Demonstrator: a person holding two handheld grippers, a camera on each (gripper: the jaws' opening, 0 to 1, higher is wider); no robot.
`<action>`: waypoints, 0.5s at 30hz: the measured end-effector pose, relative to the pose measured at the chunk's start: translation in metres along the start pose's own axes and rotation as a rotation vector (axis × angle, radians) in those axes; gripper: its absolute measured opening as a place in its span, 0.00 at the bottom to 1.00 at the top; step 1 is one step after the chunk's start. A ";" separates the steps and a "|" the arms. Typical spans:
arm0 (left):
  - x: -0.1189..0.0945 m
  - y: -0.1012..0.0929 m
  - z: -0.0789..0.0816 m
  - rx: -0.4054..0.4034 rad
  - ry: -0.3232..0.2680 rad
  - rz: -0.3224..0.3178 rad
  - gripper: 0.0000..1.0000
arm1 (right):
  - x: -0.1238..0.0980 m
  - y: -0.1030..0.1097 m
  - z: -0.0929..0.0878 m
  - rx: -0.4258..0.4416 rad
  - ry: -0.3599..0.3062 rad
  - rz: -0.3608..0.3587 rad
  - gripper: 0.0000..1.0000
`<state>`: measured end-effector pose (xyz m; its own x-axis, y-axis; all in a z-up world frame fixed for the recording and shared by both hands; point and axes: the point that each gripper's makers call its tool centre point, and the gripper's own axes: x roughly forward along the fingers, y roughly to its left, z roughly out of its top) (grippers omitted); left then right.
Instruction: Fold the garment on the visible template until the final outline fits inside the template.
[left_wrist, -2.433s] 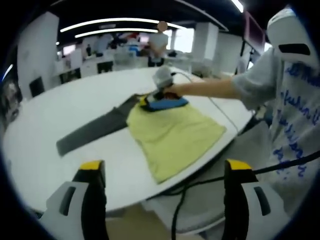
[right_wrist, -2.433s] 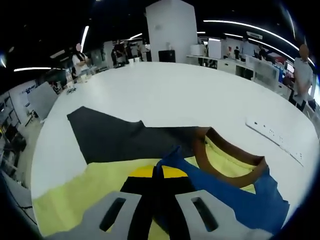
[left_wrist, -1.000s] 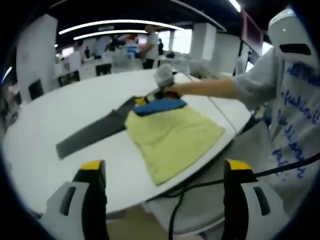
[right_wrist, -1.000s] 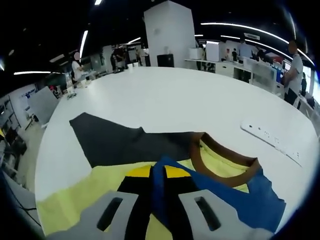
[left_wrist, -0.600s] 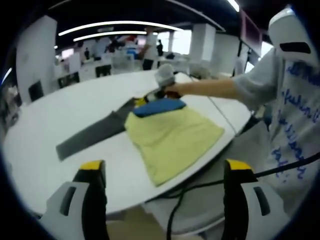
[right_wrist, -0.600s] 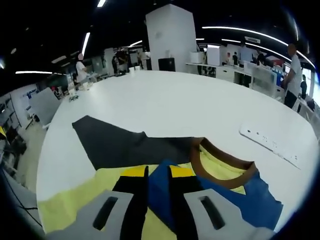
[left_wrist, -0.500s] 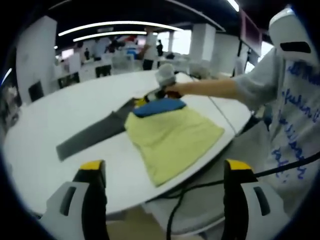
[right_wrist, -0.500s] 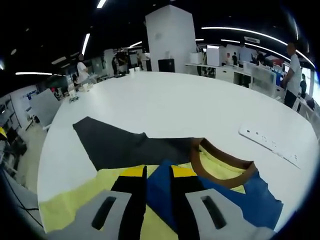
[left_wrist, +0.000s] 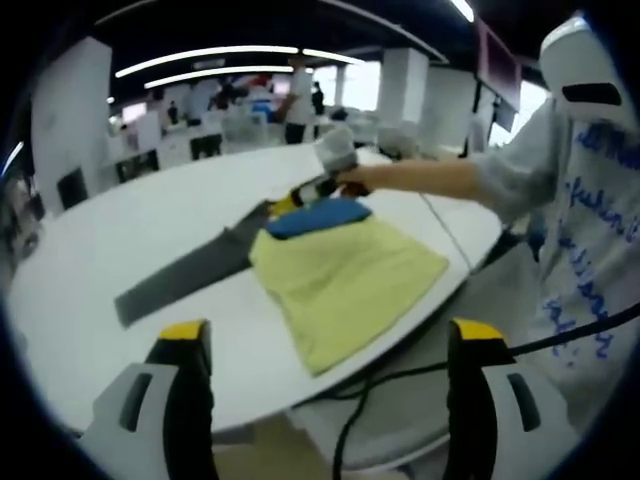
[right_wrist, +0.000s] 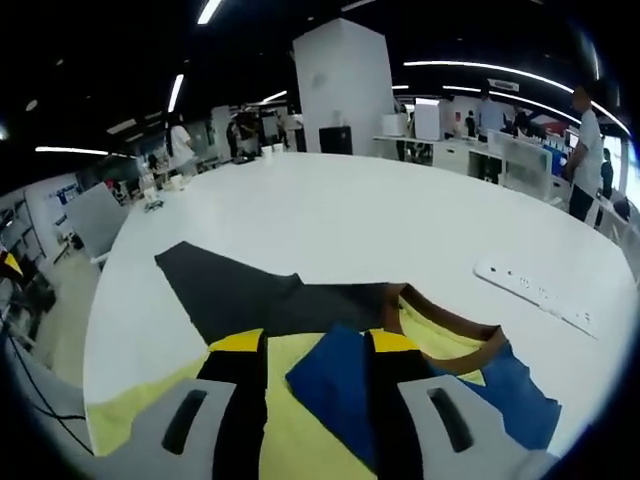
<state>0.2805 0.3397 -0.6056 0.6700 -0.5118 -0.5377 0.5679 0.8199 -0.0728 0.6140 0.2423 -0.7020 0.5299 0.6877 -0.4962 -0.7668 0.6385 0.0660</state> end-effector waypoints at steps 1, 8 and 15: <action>0.000 0.000 0.000 0.001 0.001 0.000 0.94 | -0.003 0.001 0.000 0.001 -0.002 -0.001 0.42; -0.002 0.000 0.004 0.014 -0.008 0.002 0.94 | -0.014 0.001 0.001 0.008 -0.016 -0.011 0.49; -0.002 -0.002 0.006 0.025 -0.009 -0.002 0.94 | -0.025 0.002 0.003 0.013 -0.029 -0.009 0.58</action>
<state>0.2807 0.3376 -0.5999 0.6729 -0.5160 -0.5301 0.5810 0.8122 -0.0529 0.6006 0.2273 -0.6874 0.5467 0.6918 -0.4717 -0.7576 0.6486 0.0730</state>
